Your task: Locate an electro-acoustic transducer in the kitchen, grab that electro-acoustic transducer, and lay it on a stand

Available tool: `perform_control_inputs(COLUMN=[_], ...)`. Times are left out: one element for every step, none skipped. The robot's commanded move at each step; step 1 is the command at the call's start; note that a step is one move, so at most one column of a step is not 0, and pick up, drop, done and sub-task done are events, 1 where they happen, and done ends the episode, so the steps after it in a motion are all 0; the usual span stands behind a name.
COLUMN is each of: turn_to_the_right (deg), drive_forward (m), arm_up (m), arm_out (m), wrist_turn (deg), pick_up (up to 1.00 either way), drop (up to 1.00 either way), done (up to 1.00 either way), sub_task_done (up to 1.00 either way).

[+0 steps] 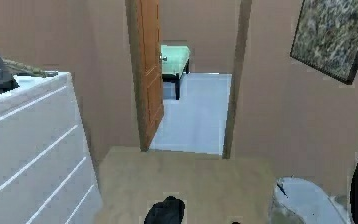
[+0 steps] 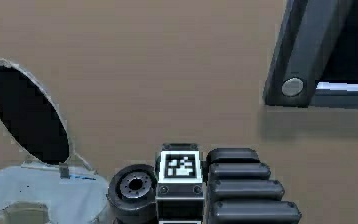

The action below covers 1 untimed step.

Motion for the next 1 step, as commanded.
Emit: perform_control_inputs(turn_to_the_right=[3.0], drive_forward=[0.00], arm_up=[0.00], arm_out=[0.00], wrist_turn=[0.0], pick_up=[0.00], drop=[0.00], done=[0.00], sub_task_done=[0.00])
